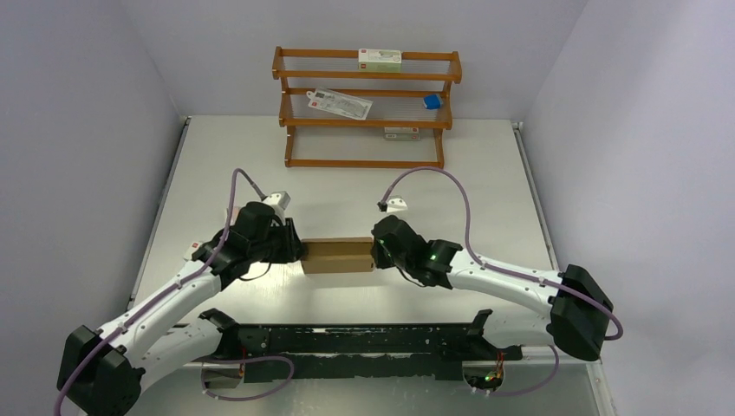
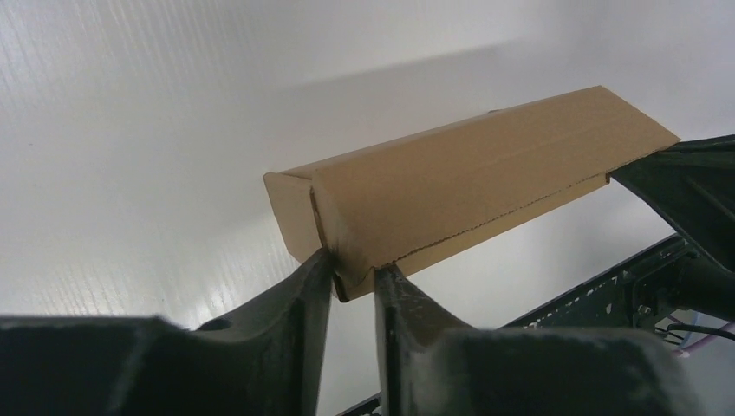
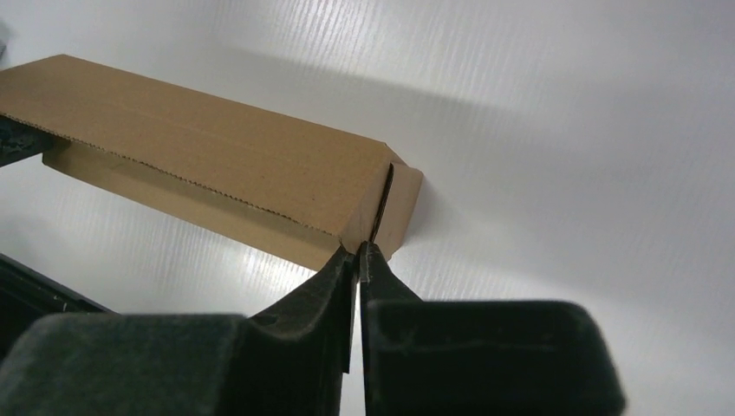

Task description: Fold the paper box

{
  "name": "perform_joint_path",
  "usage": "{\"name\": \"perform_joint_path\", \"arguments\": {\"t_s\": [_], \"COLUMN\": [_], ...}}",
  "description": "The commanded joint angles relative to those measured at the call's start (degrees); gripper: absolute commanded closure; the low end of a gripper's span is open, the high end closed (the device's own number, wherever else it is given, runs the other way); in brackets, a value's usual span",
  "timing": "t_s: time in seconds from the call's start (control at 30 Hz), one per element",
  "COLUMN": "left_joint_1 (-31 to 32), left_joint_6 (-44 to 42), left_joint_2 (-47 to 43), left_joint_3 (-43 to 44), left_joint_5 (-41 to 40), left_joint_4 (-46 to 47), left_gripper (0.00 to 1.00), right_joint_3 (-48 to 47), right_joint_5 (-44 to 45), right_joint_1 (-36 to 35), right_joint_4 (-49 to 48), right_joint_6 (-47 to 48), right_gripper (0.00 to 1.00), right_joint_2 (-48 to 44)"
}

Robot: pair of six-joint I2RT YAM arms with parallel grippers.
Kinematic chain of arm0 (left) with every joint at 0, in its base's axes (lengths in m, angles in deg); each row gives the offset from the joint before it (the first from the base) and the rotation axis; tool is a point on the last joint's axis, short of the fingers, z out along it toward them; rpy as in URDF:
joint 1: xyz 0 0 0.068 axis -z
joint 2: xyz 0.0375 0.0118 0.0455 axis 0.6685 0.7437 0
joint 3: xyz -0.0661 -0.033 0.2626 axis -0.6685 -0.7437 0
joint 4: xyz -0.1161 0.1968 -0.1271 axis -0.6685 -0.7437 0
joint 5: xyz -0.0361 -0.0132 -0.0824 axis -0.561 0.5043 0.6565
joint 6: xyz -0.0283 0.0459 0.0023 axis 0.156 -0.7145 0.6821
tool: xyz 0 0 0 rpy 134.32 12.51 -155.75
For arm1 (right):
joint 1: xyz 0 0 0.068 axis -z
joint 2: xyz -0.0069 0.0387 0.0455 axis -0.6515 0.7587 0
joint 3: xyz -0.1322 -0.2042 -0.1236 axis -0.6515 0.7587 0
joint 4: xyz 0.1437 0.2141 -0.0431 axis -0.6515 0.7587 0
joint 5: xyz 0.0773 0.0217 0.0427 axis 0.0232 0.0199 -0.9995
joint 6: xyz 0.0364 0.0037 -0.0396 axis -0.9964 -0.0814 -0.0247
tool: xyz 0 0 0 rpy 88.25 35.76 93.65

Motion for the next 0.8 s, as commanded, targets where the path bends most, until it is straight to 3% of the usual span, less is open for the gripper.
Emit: {"name": "perform_joint_path", "arguments": {"t_s": [0.0, 0.17, 0.43, 0.63, 0.77], "left_joint_1": [0.5, 0.5, 0.5, 0.5, 0.4], "left_joint_6": [1.7, 2.6, 8.4, 15.9, 20.8], "left_joint_2": [-1.7, -5.1, -13.2, -18.2, -18.9], "left_joint_3": [0.1, 1.9, 1.8, 1.4, -0.1], "left_joint_5": [-1.8, -3.8, -4.2, -11.4, -12.5], "left_joint_4": [-2.9, -5.5, -8.2, -8.6, -5.2], "left_gripper": [0.62, 0.5, 0.42, 0.16, 0.1], "right_joint_3": [0.9, 0.3, -1.3, 0.7, 3.3], "right_joint_5": [0.0, 1.0, 2.7, 4.8, 4.8], "right_joint_1": [-0.5, -0.5, -0.2, 1.1, 2.2], "right_joint_4": [2.1, 3.1, 3.4, -0.3, -3.7], "right_joint_6": [-0.6, -1.5, -3.8, -9.8, -13.8], "right_gripper": [0.86, 0.59, 0.31, 0.32, 0.34], "right_joint_2": [-2.2, -6.4, -12.4, -13.1, -12.9]}}
